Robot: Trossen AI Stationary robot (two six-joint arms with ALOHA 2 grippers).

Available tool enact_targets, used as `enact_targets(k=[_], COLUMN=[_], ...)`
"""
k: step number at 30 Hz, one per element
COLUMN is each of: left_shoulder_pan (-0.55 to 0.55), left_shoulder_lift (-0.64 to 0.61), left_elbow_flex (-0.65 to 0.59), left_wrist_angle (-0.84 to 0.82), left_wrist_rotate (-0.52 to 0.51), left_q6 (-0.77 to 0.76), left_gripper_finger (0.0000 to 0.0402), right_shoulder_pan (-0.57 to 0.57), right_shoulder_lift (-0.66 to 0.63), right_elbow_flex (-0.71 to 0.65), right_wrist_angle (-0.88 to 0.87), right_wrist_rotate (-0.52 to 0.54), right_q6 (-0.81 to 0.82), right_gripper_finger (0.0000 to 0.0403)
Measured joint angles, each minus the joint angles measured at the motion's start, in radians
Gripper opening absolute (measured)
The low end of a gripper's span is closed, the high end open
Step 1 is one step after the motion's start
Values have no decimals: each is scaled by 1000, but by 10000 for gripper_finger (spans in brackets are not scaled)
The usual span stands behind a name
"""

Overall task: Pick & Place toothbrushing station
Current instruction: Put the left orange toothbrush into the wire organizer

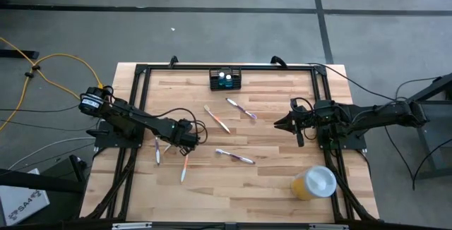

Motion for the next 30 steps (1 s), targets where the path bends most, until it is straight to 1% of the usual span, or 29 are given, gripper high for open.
enact_targets(k=[7, 14, 22, 30], left_shoulder_pan=[0, 0, 0, 27], left_shoulder_lift=[-8, -89, -197, -247], left_elbow_flex=[0, -6, -1, 61], left_wrist_angle=[2, 9, 53, 66], left_wrist_rotate=[1, -2, -53, -138], left_q6=[2, 33, 91, 230], left_gripper_finger=[3, 2, 2, 2], right_shoulder_pan=[0, 0, 0, 0], right_shoulder_lift=[0, 0, 0, 0], right_elbow_flex=[0, 0, 0, 0], right_wrist_angle=[0, 0, 0, 0], right_wrist_rotate=[0, 0, 0, 0], right_q6=[0, 0, 0, 0], right_gripper_finger=[43, 43, 43, 43])
